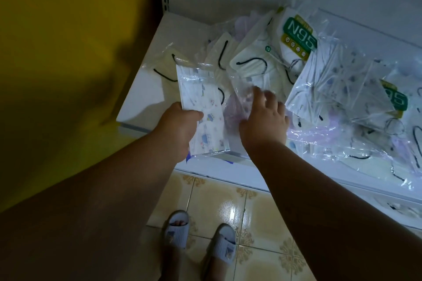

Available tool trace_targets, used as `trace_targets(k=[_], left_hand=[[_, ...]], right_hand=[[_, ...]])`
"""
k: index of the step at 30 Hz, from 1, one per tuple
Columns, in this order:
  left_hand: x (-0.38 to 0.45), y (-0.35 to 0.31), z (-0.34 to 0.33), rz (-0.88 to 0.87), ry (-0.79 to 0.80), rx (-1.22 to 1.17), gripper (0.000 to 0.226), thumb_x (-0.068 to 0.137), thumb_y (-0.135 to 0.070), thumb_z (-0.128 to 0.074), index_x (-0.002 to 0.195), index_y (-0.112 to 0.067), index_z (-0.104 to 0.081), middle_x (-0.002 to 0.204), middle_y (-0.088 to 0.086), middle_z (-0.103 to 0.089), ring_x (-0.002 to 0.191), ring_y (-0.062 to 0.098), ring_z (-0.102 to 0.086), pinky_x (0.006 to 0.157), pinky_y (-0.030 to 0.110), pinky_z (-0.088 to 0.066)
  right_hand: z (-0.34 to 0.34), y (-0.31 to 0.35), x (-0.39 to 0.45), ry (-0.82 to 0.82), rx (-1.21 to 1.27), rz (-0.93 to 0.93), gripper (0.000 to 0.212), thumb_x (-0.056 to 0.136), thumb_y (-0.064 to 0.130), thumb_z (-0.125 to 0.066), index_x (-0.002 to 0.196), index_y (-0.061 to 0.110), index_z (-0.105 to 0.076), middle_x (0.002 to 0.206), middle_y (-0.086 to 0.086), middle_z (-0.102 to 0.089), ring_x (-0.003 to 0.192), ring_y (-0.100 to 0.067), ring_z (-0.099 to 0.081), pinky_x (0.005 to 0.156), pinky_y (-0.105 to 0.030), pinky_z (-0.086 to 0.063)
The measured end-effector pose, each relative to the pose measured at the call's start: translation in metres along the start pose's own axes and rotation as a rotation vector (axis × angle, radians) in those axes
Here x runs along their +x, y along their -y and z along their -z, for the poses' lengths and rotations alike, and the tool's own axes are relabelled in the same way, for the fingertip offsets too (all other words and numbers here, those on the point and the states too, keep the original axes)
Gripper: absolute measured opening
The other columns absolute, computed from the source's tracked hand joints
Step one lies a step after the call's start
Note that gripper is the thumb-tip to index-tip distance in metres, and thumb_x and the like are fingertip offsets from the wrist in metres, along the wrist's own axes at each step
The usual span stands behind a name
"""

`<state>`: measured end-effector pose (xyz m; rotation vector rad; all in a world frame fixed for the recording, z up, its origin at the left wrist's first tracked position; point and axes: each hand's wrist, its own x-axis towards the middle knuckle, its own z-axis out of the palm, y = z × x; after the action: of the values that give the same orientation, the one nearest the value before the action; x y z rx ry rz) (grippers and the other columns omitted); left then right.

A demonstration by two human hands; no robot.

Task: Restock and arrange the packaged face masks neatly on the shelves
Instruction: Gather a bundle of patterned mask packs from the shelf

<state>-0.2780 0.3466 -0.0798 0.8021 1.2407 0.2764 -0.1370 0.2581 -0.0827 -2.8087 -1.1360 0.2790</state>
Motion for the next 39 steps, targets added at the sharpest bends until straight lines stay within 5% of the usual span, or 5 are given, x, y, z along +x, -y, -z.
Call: trace_targets(k=[4, 9, 14, 25, 39], left_hand=[[-0.003, 0.007, -0.010, -0.033, 0.006, -0.012, 0.023, 0.093, -0.027, -0.063, 0.115, -0.033, -0.060, 0.121, 0.001, -0.067, 0.108, 0.029, -0.066, 0.093, 0.055, -0.054], [-0.001, 0.018, -0.016, 0.124, 0.178, -0.172, 0.108, 0.046, -0.090, -0.071, 0.137, -0.032, -0.058, 0.138, -0.002, -0.062, 0.128, 0.024, -0.058, 0.110, 0.051, -0.041], [-0.005, 0.015, -0.030, -0.046, 0.027, -0.051, 0.014, 0.086, -0.019, -0.072, 0.099, -0.024, -0.072, 0.111, 0.009, -0.073, 0.107, 0.033, -0.068, 0.099, 0.058, -0.050], [-0.021, 0.016, -0.085, -0.063, 0.036, -0.184, 0.010, 0.089, -0.017, -0.070, 0.089, -0.027, -0.072, 0.112, 0.007, -0.073, 0.109, 0.032, -0.067, 0.099, 0.058, -0.049], [-0.061, 0.043, -0.107, -0.135, 0.139, 0.015, 0.017, 0.089, -0.009, -0.069, 0.094, -0.025, -0.068, 0.097, 0.004, -0.072, 0.097, 0.026, -0.066, 0.100, 0.041, -0.047]], right_hand=[[0.014, 0.001, -0.012, -0.108, 0.520, -0.064, 0.036, 0.089, 0.005, -0.049, 0.119, 0.022, -0.057, 0.116, 0.001, -0.061, 0.091, -0.010, -0.058, 0.076, -0.026, -0.037], [0.020, 0.010, -0.051, 0.220, 0.961, 0.012, 0.027, 0.089, 0.033, -0.044, 0.098, 0.025, -0.068, 0.097, 0.009, -0.072, 0.093, -0.006, -0.065, 0.082, -0.026, -0.049], [0.024, -0.026, -0.032, -0.197, 0.653, -0.039, 0.020, 0.088, 0.012, -0.059, 0.106, 0.017, -0.064, 0.108, 0.004, -0.065, 0.096, -0.009, -0.057, 0.086, -0.026, -0.046], [0.039, -0.116, 0.031, -0.093, 0.063, -0.130, 0.115, 0.078, 0.072, -0.065, 0.159, 0.018, -0.005, 0.167, -0.012, 0.009, 0.153, -0.029, 0.012, 0.124, -0.046, -0.001], [0.056, -0.132, 0.050, 0.054, 0.041, -0.062, 0.081, 0.093, 0.065, -0.043, 0.158, 0.026, -0.014, 0.165, -0.006, -0.016, 0.151, -0.030, -0.013, 0.118, -0.047, -0.017]])
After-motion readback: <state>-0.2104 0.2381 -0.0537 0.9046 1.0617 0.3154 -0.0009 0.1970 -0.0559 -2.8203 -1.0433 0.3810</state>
